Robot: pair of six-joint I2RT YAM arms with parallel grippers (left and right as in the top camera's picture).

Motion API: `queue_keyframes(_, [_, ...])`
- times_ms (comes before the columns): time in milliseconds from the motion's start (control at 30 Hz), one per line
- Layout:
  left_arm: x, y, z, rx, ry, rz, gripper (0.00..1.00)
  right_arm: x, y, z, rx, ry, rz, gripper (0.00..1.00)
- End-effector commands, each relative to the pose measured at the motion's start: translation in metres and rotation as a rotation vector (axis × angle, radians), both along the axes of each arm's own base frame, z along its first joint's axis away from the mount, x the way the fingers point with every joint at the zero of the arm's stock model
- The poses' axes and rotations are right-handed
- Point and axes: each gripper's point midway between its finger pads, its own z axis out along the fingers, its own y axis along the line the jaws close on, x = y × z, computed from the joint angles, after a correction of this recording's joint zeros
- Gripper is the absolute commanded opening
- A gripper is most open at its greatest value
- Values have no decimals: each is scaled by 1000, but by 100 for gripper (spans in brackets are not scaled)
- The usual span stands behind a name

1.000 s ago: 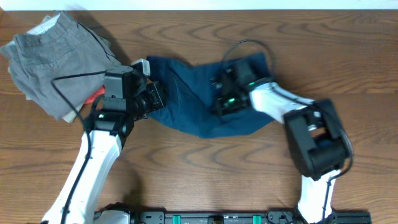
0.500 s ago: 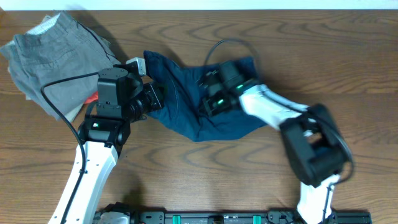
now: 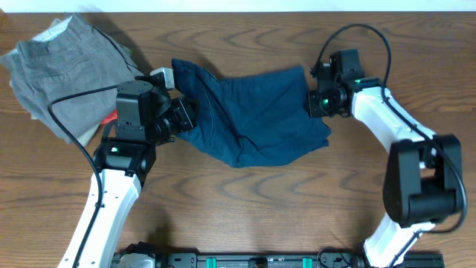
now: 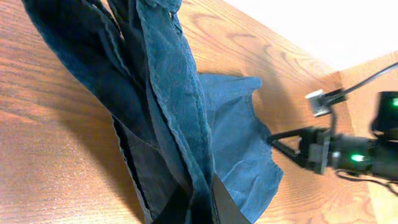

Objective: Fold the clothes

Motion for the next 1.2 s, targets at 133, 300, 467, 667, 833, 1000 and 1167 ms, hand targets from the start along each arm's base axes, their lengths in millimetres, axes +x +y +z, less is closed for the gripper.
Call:
queue_keyframes(133, [4, -17, 9, -30, -33, -19, 6, -38, 16, -53, -20, 182, 80, 13])
queue_keyframes(300, [17, -41, 14, -103, -59, -32, 6, -75, 58, -57, 34, 303, 151, 8])
queue_keyframes(467, [29, -68, 13, -170, -73, -56, 6, -102, 94, -57, 12, 351, 203, 7])
queue_keyframes(667, [25, -100, -11, -176, -15, -119, 6, -115, 113, -59, -21, 353, 231, 7])
queue_keyframes(833, [14, -124, -22, -169, 9, -179, 6, -114, 110, -59, -30, 351, 218, 7])
queue_keyframes(1000, [9, -133, -24, -167, 17, -202, 6, -109, 101, -53, -34, 349, 210, 15])
queue_keyframes(1167, [3, -136, -28, -160, 39, -214, 7, -81, 61, -19, -117, 275, 112, 18])
